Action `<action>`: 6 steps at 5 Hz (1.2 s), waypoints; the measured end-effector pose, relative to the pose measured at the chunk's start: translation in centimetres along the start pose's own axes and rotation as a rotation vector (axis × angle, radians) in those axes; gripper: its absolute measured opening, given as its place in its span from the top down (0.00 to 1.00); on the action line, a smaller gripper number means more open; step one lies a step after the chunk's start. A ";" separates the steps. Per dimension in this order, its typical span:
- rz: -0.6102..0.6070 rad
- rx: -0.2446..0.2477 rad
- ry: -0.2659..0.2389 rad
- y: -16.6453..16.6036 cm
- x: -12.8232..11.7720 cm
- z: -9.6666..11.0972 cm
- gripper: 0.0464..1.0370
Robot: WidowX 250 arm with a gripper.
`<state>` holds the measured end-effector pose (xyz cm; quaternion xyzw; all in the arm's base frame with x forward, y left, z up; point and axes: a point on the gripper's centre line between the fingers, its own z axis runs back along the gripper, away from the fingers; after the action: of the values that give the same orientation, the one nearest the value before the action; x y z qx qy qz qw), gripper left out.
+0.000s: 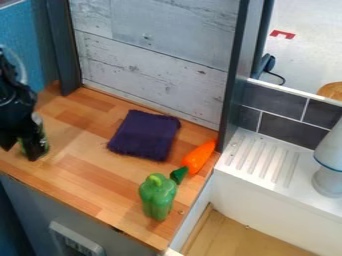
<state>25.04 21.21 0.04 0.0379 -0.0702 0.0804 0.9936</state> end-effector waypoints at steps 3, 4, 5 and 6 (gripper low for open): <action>-0.036 -0.007 0.032 -2.0 7.2 -1.4 0.04; -0.040 -0.009 0.063 -2.8 10.4 -1.9 0.04; -0.054 0.009 0.082 -3.4 12.8 -2.1 0.04; -0.047 -0.015 0.102 -3.8 12.6 -2.0 0.04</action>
<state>38.28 19.55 -0.38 0.0281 -0.0191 0.0585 0.9977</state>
